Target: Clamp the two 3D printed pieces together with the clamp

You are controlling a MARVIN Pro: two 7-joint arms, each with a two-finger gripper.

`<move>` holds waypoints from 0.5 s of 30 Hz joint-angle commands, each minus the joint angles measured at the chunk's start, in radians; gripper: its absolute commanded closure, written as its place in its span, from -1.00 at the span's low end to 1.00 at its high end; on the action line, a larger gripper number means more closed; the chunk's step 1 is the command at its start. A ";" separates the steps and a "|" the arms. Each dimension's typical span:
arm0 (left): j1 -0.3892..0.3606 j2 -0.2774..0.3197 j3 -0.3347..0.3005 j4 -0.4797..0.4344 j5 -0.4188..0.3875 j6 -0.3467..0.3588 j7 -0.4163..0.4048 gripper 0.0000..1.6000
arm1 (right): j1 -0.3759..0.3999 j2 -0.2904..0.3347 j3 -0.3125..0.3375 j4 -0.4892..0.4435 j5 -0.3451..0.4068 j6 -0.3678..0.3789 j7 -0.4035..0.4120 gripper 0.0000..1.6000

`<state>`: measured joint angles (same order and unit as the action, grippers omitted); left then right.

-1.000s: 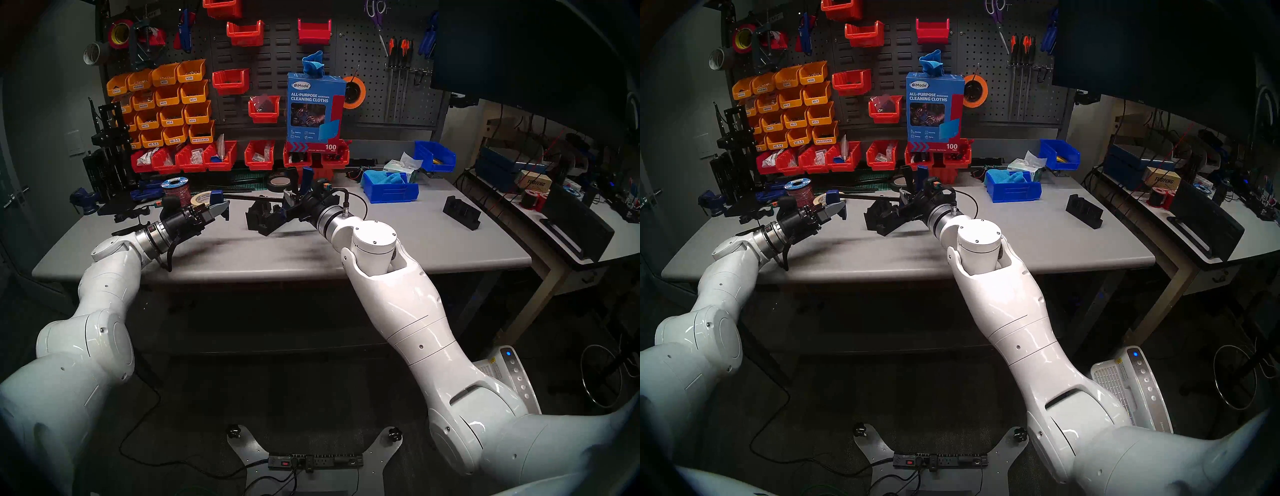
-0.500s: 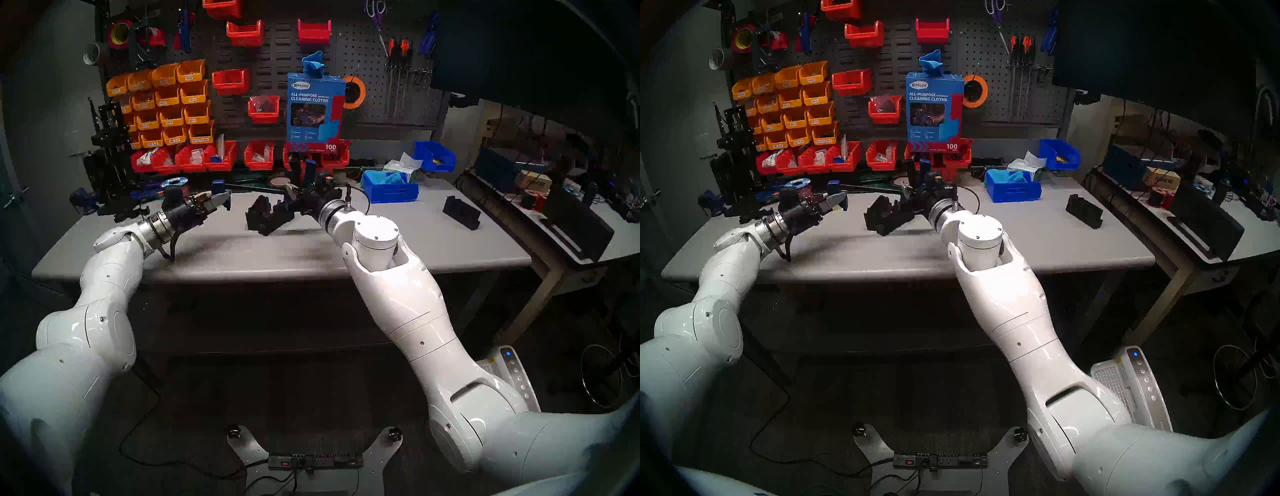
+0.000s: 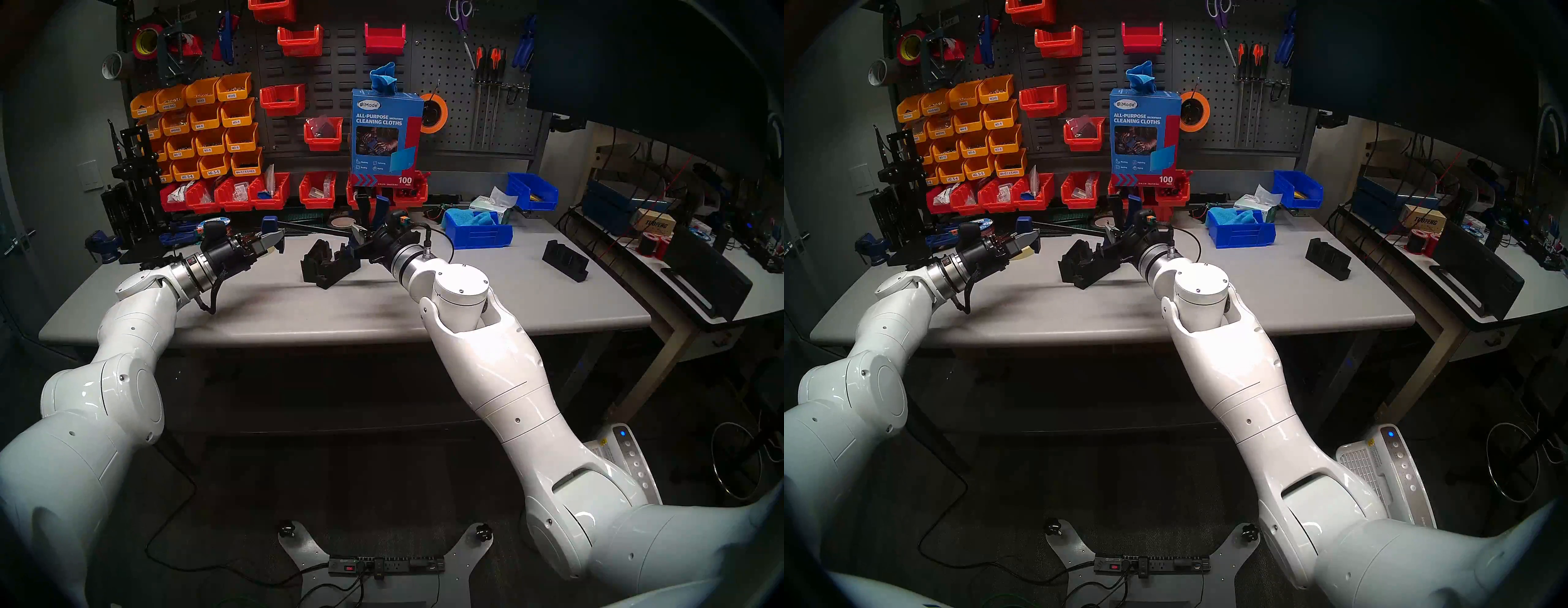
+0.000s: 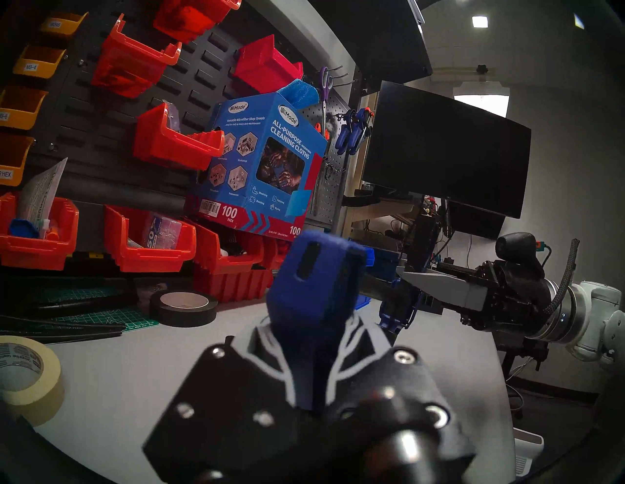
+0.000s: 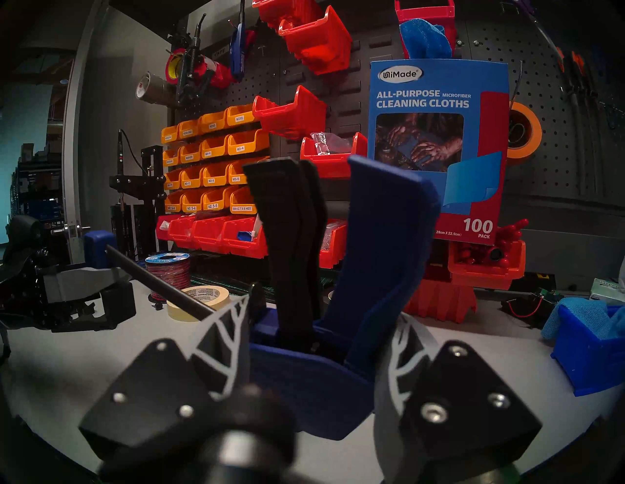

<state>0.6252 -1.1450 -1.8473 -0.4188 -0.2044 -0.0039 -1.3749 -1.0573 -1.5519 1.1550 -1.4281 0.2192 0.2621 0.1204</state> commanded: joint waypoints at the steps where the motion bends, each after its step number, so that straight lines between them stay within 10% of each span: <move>1: -0.108 -0.014 0.002 -0.027 -0.009 0.014 0.032 1.00 | 0.043 -0.038 -0.033 -0.032 0.001 -0.008 0.021 1.00; 15: -0.155 -0.023 0.020 0.032 0.006 0.040 0.097 1.00 | 0.055 -0.035 -0.042 -0.022 0.006 -0.007 0.016 1.00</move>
<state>0.5694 -1.1434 -1.8299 -0.3930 -0.1888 0.0352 -1.2664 -1.0462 -1.5543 1.1420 -1.4209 0.2299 0.2621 0.1197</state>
